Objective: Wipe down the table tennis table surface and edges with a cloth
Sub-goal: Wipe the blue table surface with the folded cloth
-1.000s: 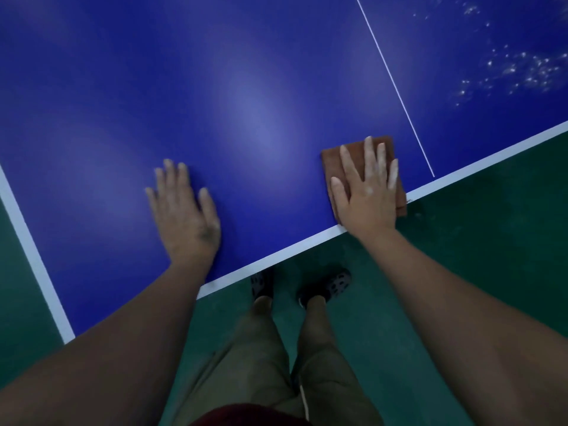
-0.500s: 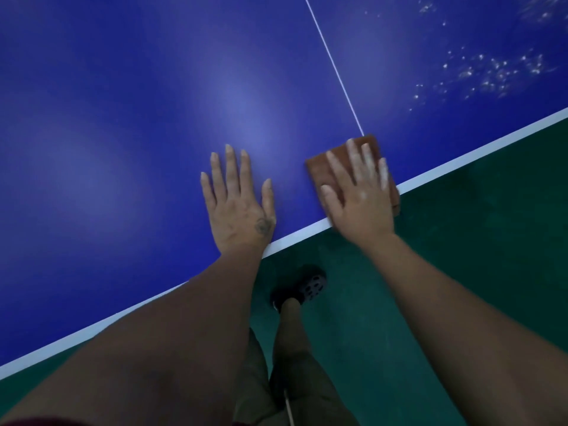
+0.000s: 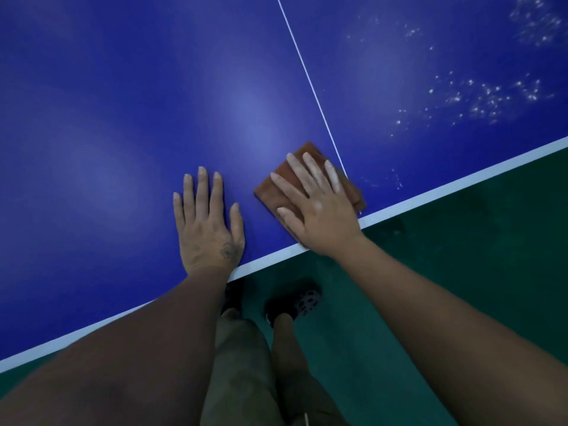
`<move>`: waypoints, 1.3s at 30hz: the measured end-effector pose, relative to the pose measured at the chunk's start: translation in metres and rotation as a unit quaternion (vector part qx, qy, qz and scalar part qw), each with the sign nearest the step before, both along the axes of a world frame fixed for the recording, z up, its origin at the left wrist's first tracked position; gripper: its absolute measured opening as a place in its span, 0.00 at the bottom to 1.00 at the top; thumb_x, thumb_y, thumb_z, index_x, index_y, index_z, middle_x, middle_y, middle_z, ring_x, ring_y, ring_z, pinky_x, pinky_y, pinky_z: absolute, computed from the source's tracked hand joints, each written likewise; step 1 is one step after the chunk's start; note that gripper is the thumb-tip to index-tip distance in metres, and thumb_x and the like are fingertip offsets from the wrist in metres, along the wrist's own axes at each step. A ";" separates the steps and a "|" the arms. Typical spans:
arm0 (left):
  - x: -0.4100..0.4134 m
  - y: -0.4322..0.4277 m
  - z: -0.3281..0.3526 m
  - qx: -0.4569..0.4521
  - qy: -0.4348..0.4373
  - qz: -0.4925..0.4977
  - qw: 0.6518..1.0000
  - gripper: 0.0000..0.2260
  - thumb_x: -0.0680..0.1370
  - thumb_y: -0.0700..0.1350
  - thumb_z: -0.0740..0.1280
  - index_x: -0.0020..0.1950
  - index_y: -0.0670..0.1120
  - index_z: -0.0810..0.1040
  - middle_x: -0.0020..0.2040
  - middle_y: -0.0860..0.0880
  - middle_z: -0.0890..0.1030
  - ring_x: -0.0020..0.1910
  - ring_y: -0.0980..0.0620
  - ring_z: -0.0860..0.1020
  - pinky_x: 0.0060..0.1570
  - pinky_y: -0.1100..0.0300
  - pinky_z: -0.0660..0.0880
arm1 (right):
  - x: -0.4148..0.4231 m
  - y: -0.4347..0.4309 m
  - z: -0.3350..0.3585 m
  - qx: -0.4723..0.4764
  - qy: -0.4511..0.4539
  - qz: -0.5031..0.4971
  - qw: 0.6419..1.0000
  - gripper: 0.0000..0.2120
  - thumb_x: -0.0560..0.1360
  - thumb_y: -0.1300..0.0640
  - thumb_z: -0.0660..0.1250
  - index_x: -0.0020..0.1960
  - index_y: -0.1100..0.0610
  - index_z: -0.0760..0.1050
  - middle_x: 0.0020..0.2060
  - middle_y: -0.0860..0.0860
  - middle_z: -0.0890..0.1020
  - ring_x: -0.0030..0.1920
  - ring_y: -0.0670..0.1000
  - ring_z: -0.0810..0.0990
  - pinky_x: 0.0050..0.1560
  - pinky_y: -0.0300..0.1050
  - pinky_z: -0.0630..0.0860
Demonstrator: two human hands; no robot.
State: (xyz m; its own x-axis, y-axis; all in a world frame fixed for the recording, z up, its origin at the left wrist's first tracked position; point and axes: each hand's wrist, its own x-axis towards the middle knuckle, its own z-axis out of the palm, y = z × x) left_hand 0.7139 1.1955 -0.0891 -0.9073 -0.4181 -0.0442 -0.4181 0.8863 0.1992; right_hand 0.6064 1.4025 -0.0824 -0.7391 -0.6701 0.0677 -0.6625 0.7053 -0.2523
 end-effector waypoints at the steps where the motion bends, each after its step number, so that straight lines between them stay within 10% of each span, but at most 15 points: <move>1: 0.000 0.000 0.000 0.001 0.003 0.001 1.000 0.29 0.90 0.57 0.52 0.89 0.47 0.55 0.90 0.48 0.52 0.89 0.45 0.46 0.87 0.41 0.47 | -0.014 0.008 -0.001 -0.005 0.004 -0.005 1.000 0.28 0.86 0.43 0.61 0.84 0.47 0.66 0.86 0.55 0.60 0.86 0.59 0.55 0.84 0.66 0.51; 9: 0.000 0.001 -0.001 0.000 0.013 0.000 1.000 0.28 0.90 0.55 0.52 0.89 0.47 0.57 0.90 0.47 0.53 0.89 0.45 0.47 0.87 0.39 0.49 | -0.091 0.072 0.008 0.073 -0.013 -0.203 0.976 0.29 0.88 0.41 0.51 0.87 0.49 0.57 0.87 0.58 0.54 0.87 0.63 0.51 0.84 0.69 0.47; 21: 0.000 -0.001 -0.004 0.000 0.015 0.001 1.000 0.29 0.89 0.56 0.51 0.89 0.48 0.56 0.90 0.47 0.53 0.89 0.45 0.47 0.87 0.40 0.48 | -0.014 0.069 0.006 0.028 -0.014 -0.024 0.999 0.28 0.86 0.43 0.60 0.85 0.48 0.64 0.86 0.55 0.57 0.87 0.58 0.53 0.84 0.68 0.51; 31: 0.000 -0.002 -0.002 0.009 0.006 0.002 1.000 0.29 0.88 0.55 0.53 0.89 0.47 0.57 0.90 0.48 0.53 0.89 0.46 0.47 0.87 0.40 0.48 | -0.138 0.085 0.010 0.093 -0.025 -0.188 0.977 0.29 0.88 0.41 0.51 0.87 0.50 0.56 0.87 0.57 0.53 0.87 0.61 0.49 0.85 0.67 0.45; 39: -0.001 0.000 -0.001 0.002 -0.008 0.001 1.000 0.30 0.87 0.55 0.53 0.89 0.46 0.58 0.90 0.47 0.54 0.89 0.44 0.49 0.86 0.37 0.51 | -0.065 0.072 0.017 0.105 -0.055 -0.192 0.974 0.31 0.88 0.40 0.50 0.88 0.49 0.53 0.87 0.57 0.49 0.87 0.61 0.47 0.84 0.68 0.48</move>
State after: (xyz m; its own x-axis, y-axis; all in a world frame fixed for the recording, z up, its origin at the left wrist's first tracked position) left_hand 0.7132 1.1957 -0.0902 -0.9054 -0.4201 -0.0608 -0.4236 0.8844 0.1961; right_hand 0.5411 1.4743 -0.0657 -0.9331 -0.3338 -0.1340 -0.3173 0.9393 -0.1304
